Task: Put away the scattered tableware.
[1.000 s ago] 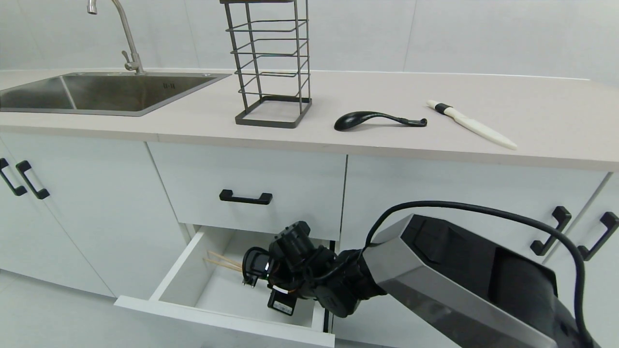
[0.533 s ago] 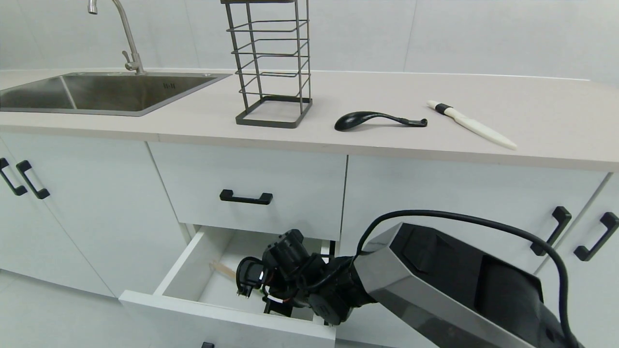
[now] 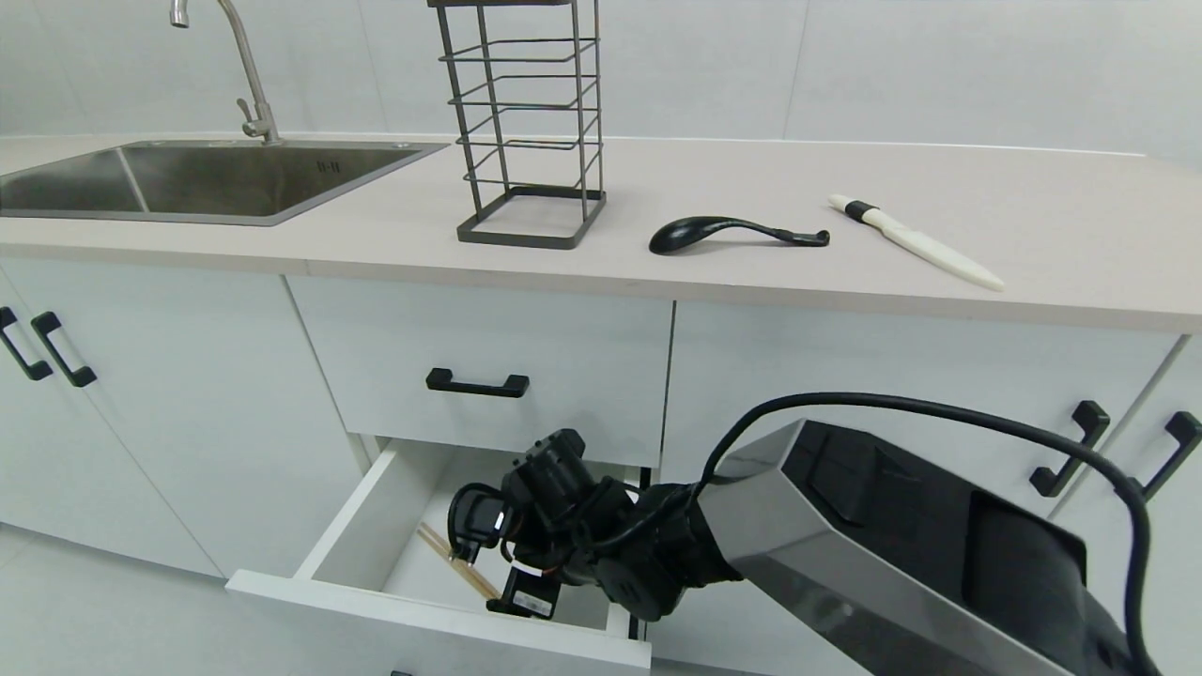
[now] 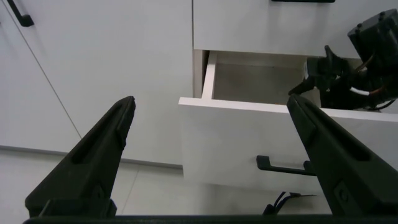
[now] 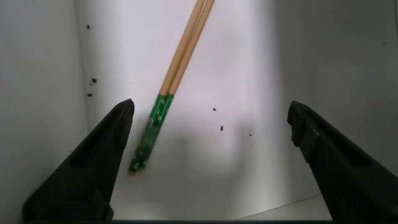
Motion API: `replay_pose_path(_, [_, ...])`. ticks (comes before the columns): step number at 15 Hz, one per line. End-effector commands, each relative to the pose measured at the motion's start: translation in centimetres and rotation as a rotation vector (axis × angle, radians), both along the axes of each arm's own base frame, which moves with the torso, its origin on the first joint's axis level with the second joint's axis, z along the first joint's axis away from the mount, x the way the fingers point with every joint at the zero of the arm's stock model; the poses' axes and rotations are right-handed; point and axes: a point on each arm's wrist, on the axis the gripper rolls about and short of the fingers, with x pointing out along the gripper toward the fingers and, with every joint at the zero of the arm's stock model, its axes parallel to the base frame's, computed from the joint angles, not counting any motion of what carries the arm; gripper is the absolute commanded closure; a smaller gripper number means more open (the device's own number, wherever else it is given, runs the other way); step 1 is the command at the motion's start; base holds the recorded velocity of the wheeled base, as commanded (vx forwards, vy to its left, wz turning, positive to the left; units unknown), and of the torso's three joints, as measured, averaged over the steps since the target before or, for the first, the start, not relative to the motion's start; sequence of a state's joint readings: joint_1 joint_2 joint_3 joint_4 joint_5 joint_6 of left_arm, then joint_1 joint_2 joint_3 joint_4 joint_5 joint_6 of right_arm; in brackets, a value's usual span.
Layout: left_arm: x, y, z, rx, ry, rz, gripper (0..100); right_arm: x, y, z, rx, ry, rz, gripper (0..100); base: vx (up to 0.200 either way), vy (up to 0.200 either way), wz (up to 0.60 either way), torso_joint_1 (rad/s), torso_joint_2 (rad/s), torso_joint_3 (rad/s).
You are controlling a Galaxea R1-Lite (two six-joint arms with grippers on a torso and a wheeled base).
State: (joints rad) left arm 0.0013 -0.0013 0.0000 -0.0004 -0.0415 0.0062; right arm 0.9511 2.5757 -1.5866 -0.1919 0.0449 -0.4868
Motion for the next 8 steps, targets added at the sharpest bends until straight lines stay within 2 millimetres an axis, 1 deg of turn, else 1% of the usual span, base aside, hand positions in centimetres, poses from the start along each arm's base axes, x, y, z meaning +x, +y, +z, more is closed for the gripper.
replay_pose_path(1, [0.0, 0.0, 0.0, 0.0, 0.002, 0.0, 0, -0.6, 0.3, 3.5, 0.054, -0.037, 0.014, 0, 0.0, 0.0, 0.0, 0.0, 0.0, 0.0])
replay_pose_path(3, [0.0, 0.0, 0.0, 0.0, 0.0, 0.0, 0, -1.3, 0.1, 5.5, 0.062, -0.042, 0.025, 0, 0.0, 0.0, 0.0, 0.0, 0.0, 0.0])
replay_pose_path(6, [0.0, 0.0, 0.0, 0.0, 0.0, 0.0, 0, -2.6, -0.8, 8.3, 0.07, -0.044, 0.034, 0, 0.0, 0.0, 0.0, 0.0, 0.0, 0.0])
replay_pose_path(8, [0.0, 0.0, 0.0, 0.0, 0.0, 0.0, 0, -3.1, -1.5, 9.5, 0.079, -0.049, 0.034, 0, 0.0, 0.0, 0.0, 0.0, 0.0, 0.0])
